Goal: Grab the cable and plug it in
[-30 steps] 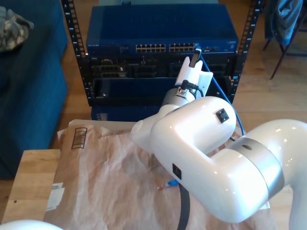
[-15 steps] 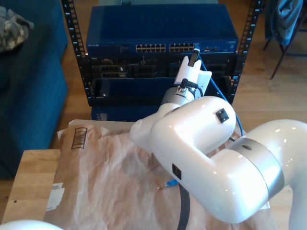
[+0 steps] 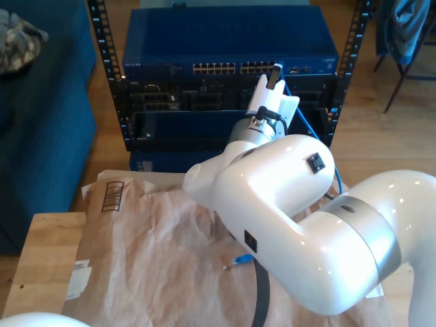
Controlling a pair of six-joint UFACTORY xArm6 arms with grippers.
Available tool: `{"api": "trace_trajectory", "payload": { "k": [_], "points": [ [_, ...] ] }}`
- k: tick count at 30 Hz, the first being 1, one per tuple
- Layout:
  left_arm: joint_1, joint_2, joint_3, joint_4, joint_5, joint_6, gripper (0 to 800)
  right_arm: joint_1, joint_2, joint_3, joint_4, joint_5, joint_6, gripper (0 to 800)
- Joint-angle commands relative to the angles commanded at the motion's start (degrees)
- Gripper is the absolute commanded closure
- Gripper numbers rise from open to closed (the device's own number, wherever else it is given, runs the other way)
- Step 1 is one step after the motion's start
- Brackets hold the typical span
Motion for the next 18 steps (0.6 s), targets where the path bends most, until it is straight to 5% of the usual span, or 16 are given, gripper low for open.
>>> {"api": "trace_trajectory", "payload": {
  "k": [7, 11, 18],
  "points": [
    [0.0, 0.0, 0.0, 0.0, -0.1, 0.0, 0, -0.2, -0.1, 0.2, 0.0, 0.0, 0.0, 782],
    [0.0, 0.0, 0.0, 0.0, 0.0, 0.0, 0, 0.2, -0.4, 0.9, -0.5, -0.2, 0.0, 530],
    [0.0, 0.0, 0.0, 0.0, 0.0, 0.0, 0, 1.6, -3.0, 5.2, -0.5, -0.4, 0.0, 434]
  ]
}}
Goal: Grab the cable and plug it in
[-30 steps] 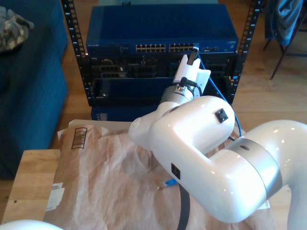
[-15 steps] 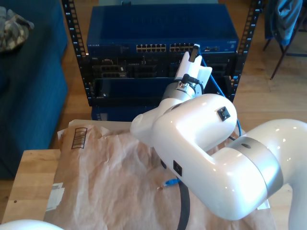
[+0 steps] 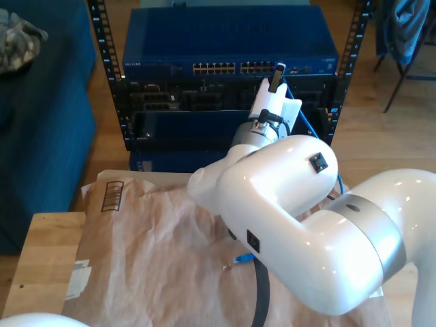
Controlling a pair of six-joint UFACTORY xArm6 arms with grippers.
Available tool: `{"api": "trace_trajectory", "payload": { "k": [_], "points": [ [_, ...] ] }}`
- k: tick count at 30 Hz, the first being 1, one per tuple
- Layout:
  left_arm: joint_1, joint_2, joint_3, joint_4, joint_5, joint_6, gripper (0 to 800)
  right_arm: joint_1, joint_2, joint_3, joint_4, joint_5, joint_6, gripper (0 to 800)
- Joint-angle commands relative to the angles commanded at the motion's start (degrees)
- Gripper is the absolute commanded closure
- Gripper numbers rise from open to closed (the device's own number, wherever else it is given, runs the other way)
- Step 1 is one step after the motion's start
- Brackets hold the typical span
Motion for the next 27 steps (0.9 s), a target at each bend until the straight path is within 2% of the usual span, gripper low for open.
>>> {"api": "trace_trajectory", "payload": {
  "k": [5, 7, 9, 10, 13, 17, 22, 27],
  "points": [
    [0.0, 0.0, 0.0, 0.0, -0.1, 0.0, 0, 1.2, -4.4, 5.9, 0.0, 0.3, 0.0, 376],
    [0.0, 0.0, 0.0, 0.0, 0.0, 0.0, 0, 1.8, -7.6, 9.9, 0.0, 0.3, 0.0, 367],
    [0.0, 0.0, 0.0, 0.0, 0.0, 0.0, 0, 2.0, -10.9, 14.4, -0.1, 1.1, 0.0, 302],
    [0.0, 0.0, -0.1, 0.0, 0.0, 0.0, 0, 2.4, -12.8, 17.1, -0.4, 2.2, 0.0, 300],
    [0.0, 0.0, 0.0, 0.0, -0.1, 0.0, 0, 2.5, -18.8, 24.7, -3.3, 6.4, 0.0, 219],
    [0.0, -0.1, 0.0, 0.0, 0.0, 0.0, 0, 1.0, -25.8, 31.0, -5.7, 11.6, -0.8, 206],
    [0.0, 0.0, 0.0, 0.0, 0.0, 0.0, 0, -4.6, -34.2, 36.4, -5.8, 21.0, -10.2, 130],
    [0.0, 0.0, 0.0, 0.0, 0.0, 0.0, 0, -10.8, -43.3, 41.3, -7.6, 30.9, -20.7, 97]
  ]
}}
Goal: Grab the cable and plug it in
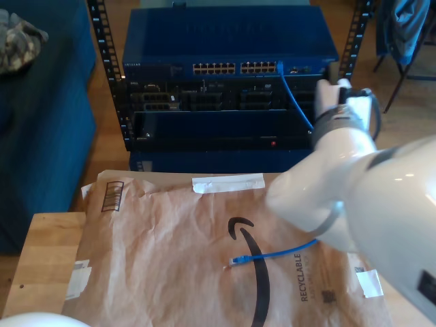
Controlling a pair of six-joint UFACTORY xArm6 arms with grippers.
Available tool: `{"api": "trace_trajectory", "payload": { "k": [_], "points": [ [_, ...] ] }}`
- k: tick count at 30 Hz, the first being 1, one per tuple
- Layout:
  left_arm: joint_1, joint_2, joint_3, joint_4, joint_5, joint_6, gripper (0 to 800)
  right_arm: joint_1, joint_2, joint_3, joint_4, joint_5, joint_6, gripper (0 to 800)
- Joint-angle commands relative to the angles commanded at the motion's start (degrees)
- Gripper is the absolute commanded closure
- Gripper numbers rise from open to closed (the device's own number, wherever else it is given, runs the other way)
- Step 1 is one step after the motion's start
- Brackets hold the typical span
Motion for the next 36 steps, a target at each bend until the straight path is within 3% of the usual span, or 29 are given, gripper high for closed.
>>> {"api": "trace_trajectory", "payload": {
  "k": [11, 19, 22, 26, 32, 36],
  "points": [
    [-0.1, 0.0, 0.0, 0.0, 0.0, 0.0, 0, -22.9, -18.7, 4.7, -1.7, 38.8, -22.5, 70],
    [0.0, 0.0, 0.0, 0.0, 0.0, 0.0, 0, -46.0, -24.4, 4.0, -3.8, 71.1, -34.9, 67],
    [0.0, 0.0, 0.0, 0.0, 0.0, 0.0, 0, -53.3, -25.5, 4.0, -9.1, 77.2, -37.7, 17],
    [0.0, 0.0, 0.0, 0.0, -0.1, 0.0, 0, -64.2, -26.7, 2.6, -17.8, 89.3, -38.0, 11],
    [0.0, 0.0, 0.0, 0.0, -0.1, 0.0, 0, -81.4, -29.6, 1.9, -26.6, 104.3, -38.1, 4],
    [0.0, 0.0, 0.0, 0.0, 0.0, 0.0, 0, -85.9, -32.5, 2.5, -35.5, 109.0, -38.1, 3]
  ]
}}
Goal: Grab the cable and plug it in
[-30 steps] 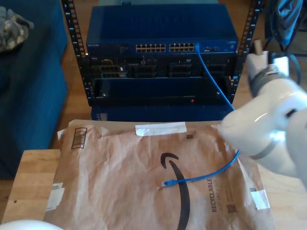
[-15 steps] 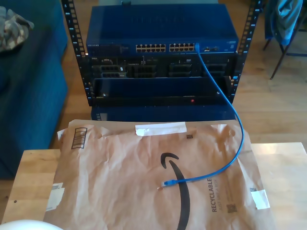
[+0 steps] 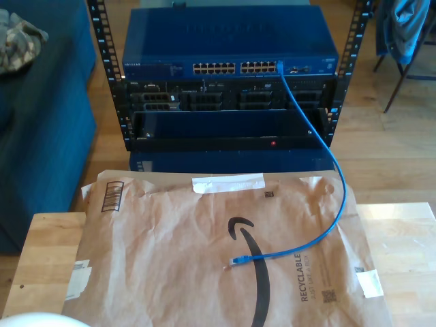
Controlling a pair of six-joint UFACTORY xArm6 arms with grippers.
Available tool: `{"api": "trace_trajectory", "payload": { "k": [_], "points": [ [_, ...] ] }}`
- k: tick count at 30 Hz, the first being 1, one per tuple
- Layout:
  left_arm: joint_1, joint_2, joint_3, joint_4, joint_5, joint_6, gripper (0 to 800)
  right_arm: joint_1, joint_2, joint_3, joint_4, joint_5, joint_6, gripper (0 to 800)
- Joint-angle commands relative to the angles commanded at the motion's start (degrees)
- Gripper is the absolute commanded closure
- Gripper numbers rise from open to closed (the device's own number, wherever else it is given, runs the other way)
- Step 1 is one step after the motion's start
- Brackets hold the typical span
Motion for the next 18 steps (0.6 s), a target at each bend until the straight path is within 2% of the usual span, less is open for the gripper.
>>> {"api": "trace_trajectory", "payload": {
  "k": [3, 8, 12, 18],
  "points": [
    [0.0, 0.0, 0.0, 0.0, 0.0, 0.0, 0, -5.6, -2.5, 4.0, -5.1, 0.9, 0.0, 3],
    [0.0, 0.0, 0.0, 0.0, 0.0, 0.0, 0, -16.1, -7.4, 12.9, -6.5, 0.6, -0.9, 2],
    [0.0, 0.0, 0.0, 0.0, 0.0, 0.0, 0, -16.5, -10.3, 18.9, -9.9, 0.7, -3.1, 2],
    [0.0, 0.0, 0.0, 0.0, 0.0, 0.0, 0, -16.9, -12.8, 28.1, -10.1, -2.9, -3.0, 2]
  ]
}}
